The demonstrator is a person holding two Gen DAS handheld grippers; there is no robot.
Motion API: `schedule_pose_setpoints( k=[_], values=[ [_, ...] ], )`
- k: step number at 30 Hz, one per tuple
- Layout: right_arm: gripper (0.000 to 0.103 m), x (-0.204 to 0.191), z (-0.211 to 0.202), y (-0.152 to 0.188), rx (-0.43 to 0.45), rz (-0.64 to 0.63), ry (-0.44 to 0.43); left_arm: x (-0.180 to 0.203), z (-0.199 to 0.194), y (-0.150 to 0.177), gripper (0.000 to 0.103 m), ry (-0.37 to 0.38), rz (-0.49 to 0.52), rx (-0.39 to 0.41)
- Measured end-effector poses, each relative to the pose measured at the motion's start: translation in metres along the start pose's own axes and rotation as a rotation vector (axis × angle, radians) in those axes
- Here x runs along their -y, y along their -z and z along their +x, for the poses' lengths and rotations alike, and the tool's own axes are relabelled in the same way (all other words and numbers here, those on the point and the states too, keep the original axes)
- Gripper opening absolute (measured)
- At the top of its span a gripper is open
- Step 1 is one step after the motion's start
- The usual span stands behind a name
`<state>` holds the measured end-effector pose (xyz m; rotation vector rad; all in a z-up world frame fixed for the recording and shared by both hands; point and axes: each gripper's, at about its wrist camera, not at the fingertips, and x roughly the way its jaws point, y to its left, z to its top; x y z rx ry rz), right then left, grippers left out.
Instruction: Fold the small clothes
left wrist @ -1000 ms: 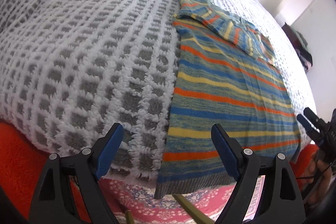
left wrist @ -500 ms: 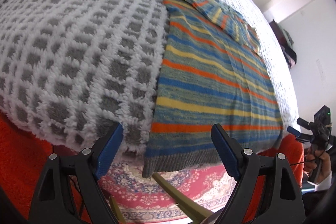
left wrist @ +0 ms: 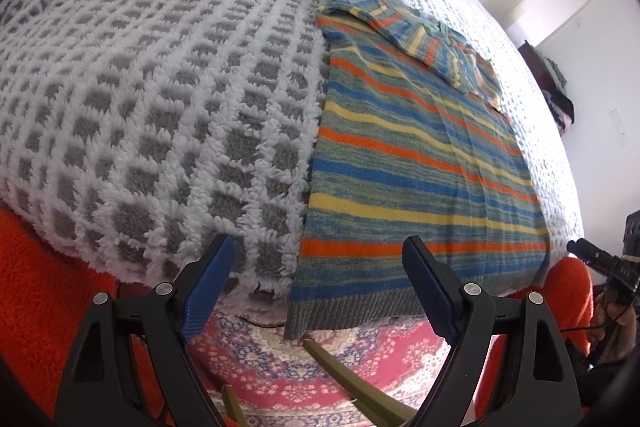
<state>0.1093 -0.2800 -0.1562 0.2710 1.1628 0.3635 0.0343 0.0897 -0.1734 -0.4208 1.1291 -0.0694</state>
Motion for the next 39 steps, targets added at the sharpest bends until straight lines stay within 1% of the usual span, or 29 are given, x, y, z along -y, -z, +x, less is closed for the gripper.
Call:
schedule_pose_setpoints(
  k=[4, 8, 12, 14, 19, 28, 39],
  values=[
    [0.072, 0.004, -0.01, 0.006, 0.089, 0.017, 0.037, -0.001, 0.0, 0.001, 0.087, -0.007, -0.001, 0.004],
    [0.072, 0.014, -0.028, 0.011, 0.197, 0.074, 0.053, 0.0, 0.0, 0.002, 0.087, -0.014, 0.004, 0.011],
    [0.072, 0.018, -0.039, 0.015, 0.253, 0.106, 0.058, 0.002, 0.001, 0.002, 0.087, -0.021, 0.01, 0.009],
    [0.072, 0.018, -0.04, 0.014, 0.259, 0.104, 0.058, 0.003, 0.001, 0.001, 0.087, -0.024, 0.015, 0.011],
    [0.072, 0.014, -0.035, 0.013, 0.242, 0.084, 0.064, 0.004, 0.001, 0.001, 0.087, -0.035, 0.015, 0.012],
    [0.072, 0.011, -0.037, 0.016, 0.258, 0.069, 0.074, 0.004, -0.002, 0.0, 0.087, -0.047, 0.017, 0.026],
    [0.072, 0.012, -0.031, 0.016, 0.227, 0.078, 0.066, 0.005, 0.001, 0.0, 0.087, -0.06, 0.025, 0.012]
  ],
)
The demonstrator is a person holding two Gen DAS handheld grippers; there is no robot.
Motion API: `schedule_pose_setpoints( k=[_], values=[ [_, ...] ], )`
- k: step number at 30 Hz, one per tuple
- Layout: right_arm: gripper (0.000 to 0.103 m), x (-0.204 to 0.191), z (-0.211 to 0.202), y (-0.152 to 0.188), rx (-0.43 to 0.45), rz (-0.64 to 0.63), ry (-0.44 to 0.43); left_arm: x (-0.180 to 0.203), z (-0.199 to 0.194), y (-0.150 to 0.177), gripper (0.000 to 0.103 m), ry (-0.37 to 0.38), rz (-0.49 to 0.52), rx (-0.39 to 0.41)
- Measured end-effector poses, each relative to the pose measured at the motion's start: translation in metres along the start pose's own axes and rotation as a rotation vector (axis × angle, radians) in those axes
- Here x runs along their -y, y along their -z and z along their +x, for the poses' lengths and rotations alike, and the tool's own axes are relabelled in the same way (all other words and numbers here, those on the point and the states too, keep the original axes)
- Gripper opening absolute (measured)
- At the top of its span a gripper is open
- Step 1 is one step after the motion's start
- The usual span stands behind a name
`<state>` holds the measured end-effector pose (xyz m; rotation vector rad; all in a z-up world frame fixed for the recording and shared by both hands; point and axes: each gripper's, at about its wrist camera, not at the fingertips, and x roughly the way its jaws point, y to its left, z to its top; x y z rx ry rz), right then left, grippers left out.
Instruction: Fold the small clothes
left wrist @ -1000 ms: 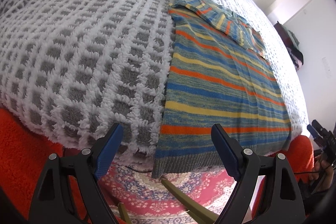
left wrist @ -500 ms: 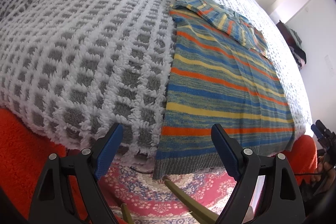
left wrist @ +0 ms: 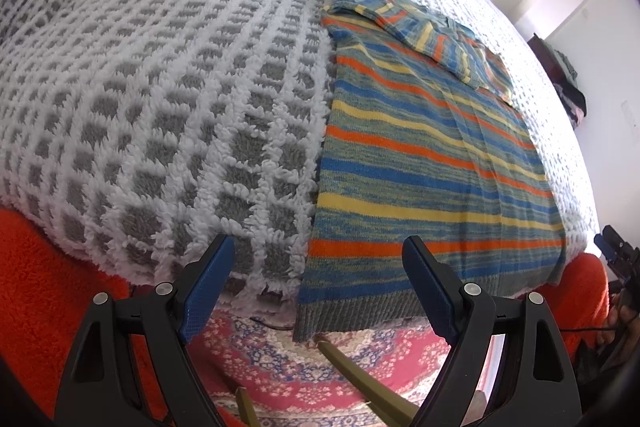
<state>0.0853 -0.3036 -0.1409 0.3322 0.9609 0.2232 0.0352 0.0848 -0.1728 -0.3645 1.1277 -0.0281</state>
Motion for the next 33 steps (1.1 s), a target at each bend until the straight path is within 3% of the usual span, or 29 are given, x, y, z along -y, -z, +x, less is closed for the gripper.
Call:
schedule_pose_setpoints(
  k=[33],
  values=[
    [0.072, 0.0022, 0.0035, 0.0013, -0.016, 0.016, 0.001, -0.0005, 0.0017, 0.0008, 0.087, -0.02, -0.003, -0.01]
  ],
)
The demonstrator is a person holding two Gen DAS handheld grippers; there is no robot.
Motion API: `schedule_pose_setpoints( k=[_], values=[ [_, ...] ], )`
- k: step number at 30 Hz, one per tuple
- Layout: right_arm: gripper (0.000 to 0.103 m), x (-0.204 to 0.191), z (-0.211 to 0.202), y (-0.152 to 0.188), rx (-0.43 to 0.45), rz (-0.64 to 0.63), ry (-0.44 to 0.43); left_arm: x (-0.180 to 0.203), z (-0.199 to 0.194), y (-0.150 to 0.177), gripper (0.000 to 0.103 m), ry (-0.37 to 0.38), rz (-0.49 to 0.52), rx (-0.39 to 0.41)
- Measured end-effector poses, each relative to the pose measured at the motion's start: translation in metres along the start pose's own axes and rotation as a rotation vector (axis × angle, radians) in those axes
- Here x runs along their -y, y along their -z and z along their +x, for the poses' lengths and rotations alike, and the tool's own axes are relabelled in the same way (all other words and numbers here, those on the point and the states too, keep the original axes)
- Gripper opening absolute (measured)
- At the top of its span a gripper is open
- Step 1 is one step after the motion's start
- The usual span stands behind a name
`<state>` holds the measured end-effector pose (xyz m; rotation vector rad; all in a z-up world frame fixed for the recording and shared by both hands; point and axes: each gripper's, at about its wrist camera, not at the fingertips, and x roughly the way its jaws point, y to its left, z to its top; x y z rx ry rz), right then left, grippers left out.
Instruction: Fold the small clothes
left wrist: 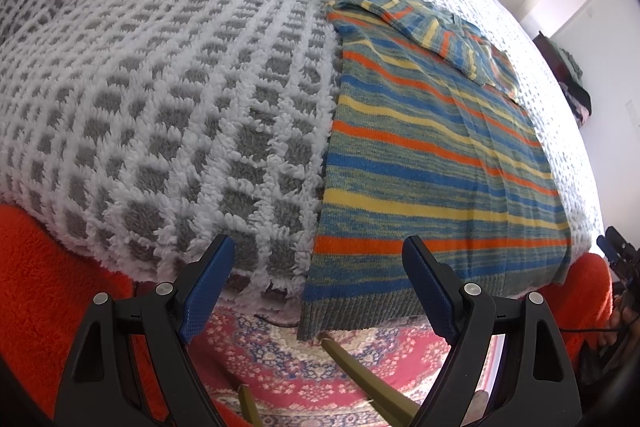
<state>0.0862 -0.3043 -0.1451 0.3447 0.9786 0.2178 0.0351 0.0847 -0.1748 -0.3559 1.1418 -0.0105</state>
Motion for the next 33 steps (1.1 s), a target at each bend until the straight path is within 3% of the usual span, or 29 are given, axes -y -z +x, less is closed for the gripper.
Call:
schedule_pose_setpoints(
  k=[33],
  values=[
    [0.072, 0.0041, 0.0024, 0.0006, -0.008, 0.02, 0.0, 0.0, 0.0009, 0.0001, 0.087, -0.002, -0.001, -0.003]
  ],
)
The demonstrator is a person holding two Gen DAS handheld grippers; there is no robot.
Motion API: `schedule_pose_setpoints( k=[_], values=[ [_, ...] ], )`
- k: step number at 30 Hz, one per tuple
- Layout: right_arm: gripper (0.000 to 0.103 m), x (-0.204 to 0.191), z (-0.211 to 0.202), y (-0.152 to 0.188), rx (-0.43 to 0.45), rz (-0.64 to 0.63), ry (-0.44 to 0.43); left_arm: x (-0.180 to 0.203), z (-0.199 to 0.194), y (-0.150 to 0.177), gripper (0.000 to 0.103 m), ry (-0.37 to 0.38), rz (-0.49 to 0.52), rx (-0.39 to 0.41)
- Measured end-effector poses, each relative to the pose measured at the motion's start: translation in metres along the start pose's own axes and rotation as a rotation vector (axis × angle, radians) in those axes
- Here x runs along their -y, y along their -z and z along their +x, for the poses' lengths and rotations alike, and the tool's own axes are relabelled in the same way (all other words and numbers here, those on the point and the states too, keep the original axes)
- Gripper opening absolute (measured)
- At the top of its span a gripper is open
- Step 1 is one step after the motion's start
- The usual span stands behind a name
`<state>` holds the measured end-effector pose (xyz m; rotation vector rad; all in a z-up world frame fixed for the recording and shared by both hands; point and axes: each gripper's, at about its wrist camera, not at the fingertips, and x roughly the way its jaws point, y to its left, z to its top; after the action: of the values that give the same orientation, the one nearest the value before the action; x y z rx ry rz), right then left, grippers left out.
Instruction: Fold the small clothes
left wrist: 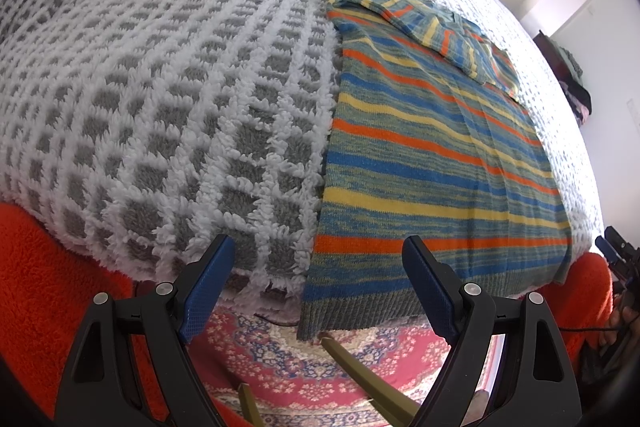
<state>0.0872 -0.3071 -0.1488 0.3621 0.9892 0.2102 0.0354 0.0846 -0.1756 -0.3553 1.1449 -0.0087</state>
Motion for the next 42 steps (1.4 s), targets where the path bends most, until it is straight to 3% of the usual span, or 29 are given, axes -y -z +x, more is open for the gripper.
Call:
schedule_pose_setpoints(
  k=[7, 12, 16, 19, 21, 24, 29, 30, 31, 32, 33, 34, 42],
  values=[
    [0.072, 0.0, 0.0, -0.001, 0.0, 0.001, -0.001, -0.001, 0.0, -0.002, 0.087, 0.013, -0.002, -0.011],
    [0.072, 0.015, -0.002, -0.016, -0.035, 0.065, -0.085, -0.041, -0.024, -0.025, 0.086, 0.195, -0.157, -0.002],
    [0.072, 0.04, 0.005, -0.026, -0.162, 0.206, -0.168, -0.052, -0.041, -0.026, 0.086, 0.255, -0.159, 0.0],
    [0.072, 0.046, 0.024, -0.016, -0.309, 0.262, -0.254, -0.034, -0.036, -0.012, 0.085, 0.302, -0.109, -0.06],
    [0.072, 0.04, 0.035, -0.009, -0.371, 0.23, -0.251, -0.014, -0.028, -0.001, 0.083, 0.281, -0.036, -0.099],
    [0.072, 0.032, 0.052, -0.001, -0.45, 0.205, -0.252, 0.01, -0.011, 0.006, 0.077, 0.188, 0.067, -0.144],
    [0.07, 0.007, 0.078, 0.005, -0.533, 0.09, -0.195, 0.028, 0.016, 0.012, 0.072, 0.179, 0.097, -0.225],
    [0.064, 0.001, 0.084, 0.007, -0.55, 0.061, -0.169, 0.032, 0.02, 0.013, 0.07, 0.164, 0.116, -0.233],
    [0.05, -0.004, 0.089, 0.009, -0.558, 0.034, -0.152, 0.035, 0.023, 0.014, 0.061, 0.154, 0.129, -0.239],
    [0.039, -0.01, 0.093, 0.011, -0.567, -0.002, -0.14, 0.037, 0.025, 0.016, 0.044, 0.138, 0.138, -0.244],
    [0.013, -0.017, 0.095, 0.013, -0.571, -0.044, -0.114, 0.038, 0.027, 0.018, 0.028, 0.124, 0.141, -0.249],
    [0.008, -0.022, 0.095, 0.013, -0.56, -0.08, -0.09, 0.038, 0.028, 0.019, 0.004, 0.114, 0.142, -0.258],
    [0.005, -0.038, 0.048, 0.002, -0.399, -0.129, -0.134, 0.033, -0.016, 0.018, 0.002, 0.191, 0.121, -0.145]
  ],
)
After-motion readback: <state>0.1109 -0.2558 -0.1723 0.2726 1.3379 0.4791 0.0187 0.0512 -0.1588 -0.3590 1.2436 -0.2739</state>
